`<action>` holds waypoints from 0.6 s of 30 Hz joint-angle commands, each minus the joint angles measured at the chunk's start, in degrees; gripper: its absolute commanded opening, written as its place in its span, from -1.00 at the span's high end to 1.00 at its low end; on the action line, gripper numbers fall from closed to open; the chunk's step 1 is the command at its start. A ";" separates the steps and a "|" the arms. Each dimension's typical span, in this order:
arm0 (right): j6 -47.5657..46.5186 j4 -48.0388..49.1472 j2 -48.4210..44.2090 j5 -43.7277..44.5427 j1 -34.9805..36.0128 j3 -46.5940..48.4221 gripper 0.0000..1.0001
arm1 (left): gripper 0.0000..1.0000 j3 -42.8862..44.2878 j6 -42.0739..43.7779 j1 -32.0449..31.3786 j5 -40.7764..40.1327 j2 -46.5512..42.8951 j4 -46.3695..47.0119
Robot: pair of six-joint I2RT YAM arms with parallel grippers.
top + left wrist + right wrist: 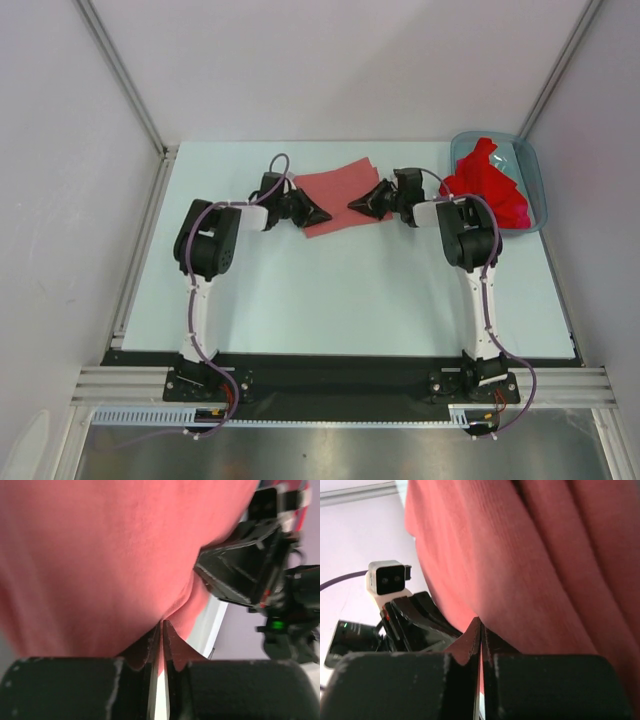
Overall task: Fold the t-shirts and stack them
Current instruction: Fold the tshirt
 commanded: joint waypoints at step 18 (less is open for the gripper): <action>-0.45 5.99 -10.23 -0.87 -0.78 -1.44 0.94 | 0.56 -0.14 8.26 0.47 1.86 -11.37 -6.38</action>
